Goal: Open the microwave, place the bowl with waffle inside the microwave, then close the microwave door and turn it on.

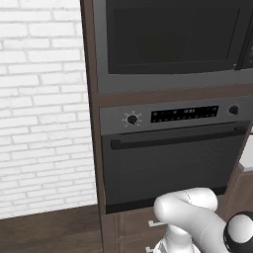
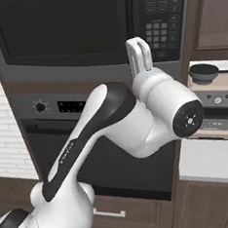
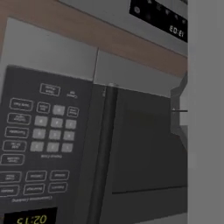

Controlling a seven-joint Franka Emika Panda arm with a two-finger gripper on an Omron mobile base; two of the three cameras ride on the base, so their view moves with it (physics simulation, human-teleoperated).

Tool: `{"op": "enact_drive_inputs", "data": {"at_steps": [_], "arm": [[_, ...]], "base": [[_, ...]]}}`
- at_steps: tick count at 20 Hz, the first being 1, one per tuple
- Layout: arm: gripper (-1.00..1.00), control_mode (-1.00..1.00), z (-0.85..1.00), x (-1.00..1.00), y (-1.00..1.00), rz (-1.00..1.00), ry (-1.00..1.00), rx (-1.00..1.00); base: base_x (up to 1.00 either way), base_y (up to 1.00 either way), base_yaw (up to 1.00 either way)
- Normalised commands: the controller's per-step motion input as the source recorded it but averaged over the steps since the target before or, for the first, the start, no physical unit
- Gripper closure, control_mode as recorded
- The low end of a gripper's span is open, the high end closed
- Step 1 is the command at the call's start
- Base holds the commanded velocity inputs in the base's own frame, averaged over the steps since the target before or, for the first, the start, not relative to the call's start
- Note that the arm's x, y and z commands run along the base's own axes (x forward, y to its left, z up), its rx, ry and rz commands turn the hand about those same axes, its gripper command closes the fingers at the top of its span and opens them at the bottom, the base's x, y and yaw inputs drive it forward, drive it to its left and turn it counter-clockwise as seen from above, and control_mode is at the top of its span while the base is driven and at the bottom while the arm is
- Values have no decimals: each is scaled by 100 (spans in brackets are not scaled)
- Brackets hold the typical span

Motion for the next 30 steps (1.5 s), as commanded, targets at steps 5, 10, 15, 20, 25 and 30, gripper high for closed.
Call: {"op": "enact_drive_inputs", "data": {"at_steps": [5, 10, 15, 20, 25, 30], "arm": [[100, -100, -23, 57, -39, -1, 0, 8], [100, -100, -4, 48, -44, 0, 0, 9], [100, -100, 2, 52, -23, -1, 0, 8], [100, -100, 0, 55, -10, -4, 0, 3], [100, -100, 0, 56, -20, -5, 0, 3], [100, -100, -2, 61, -27, -4, 0, 4]], "base": [[0, 0, 0], [0, 0, 0], [0, 0, 0], [0, 0, 0], [0, 0, 0], [0, 0, 0]]}}
